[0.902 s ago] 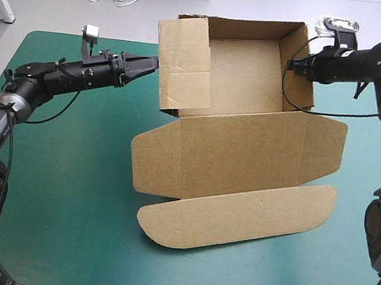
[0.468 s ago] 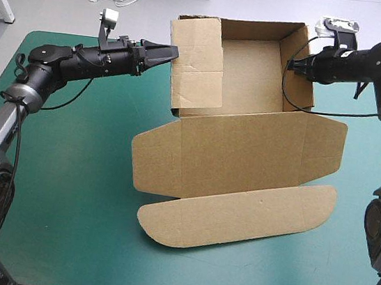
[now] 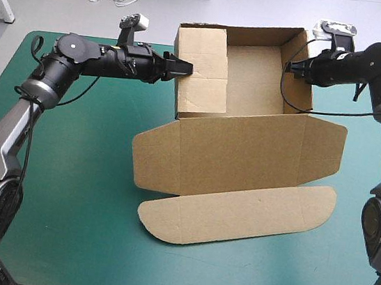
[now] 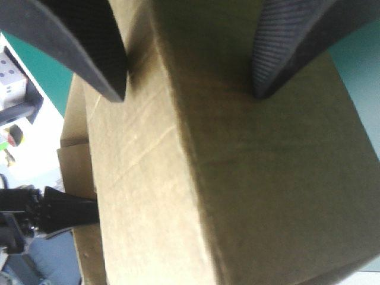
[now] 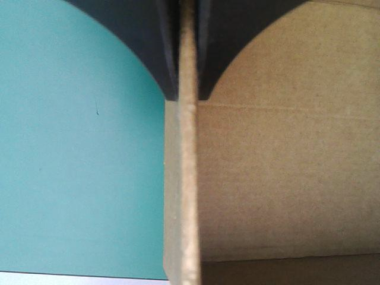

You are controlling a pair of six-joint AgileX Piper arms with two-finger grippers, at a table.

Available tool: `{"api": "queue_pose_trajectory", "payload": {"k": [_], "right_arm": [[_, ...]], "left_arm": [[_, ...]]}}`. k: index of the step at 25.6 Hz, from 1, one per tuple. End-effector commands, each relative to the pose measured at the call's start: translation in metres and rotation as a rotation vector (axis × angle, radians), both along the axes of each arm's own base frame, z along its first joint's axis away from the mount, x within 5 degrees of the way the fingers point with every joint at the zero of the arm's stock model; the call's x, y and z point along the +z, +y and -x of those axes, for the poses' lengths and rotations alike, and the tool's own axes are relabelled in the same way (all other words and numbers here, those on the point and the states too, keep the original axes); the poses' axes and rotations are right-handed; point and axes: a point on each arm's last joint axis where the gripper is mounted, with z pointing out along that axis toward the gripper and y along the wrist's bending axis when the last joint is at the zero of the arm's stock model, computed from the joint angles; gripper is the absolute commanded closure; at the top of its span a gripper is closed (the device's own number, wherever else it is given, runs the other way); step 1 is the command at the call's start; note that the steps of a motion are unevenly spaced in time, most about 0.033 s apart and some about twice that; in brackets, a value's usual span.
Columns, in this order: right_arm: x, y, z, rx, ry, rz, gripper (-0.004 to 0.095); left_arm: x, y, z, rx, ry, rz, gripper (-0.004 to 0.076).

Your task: Fold the box

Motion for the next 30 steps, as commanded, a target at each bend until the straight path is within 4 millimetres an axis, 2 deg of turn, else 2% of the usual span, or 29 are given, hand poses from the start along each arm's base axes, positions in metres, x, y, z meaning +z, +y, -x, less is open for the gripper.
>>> {"api": "queue_pose_trajectory", "payload": {"k": [1, 8, 16, 20, 27, 30], "right_arm": [[0.032, 0.02, 0.018, 0.008, -0.078, -0.01, 0.0923], [0.028, 0.044, 0.019, 0.008, -0.046, -0.063, 0.0923], [0.028, 0.049, 0.021, -0.002, -0.022, -0.086, 0.0919], [0.027, 0.052, 0.022, 0.007, -0.01, -0.082, 0.0919], [0.026, 0.052, 0.022, -0.039, -0.006, -0.055, 0.0919], [0.025, 0.051, 0.022, -0.042, 0.006, -0.047, 0.0918]], "left_arm": [[0.032, -0.001, 0.011, 0.057, -0.062, 0.014, 0.0275], [0.027, 0.007, 0.008, 0.149, -0.01, -0.115, 0.0287], [0.035, 0.007, 0.008, 0.22, -0.014, -0.255, 0.0323], [0.029, -0.008, 0.008, 0.157, 0.037, -0.419, 0.0323], [0.028, -0.017, 0.009, 0.126, 0.156, -0.564, 0.0323], [0.023, -0.03, 0.011, 0.109, 0.156, -0.59, 0.0331]]}}
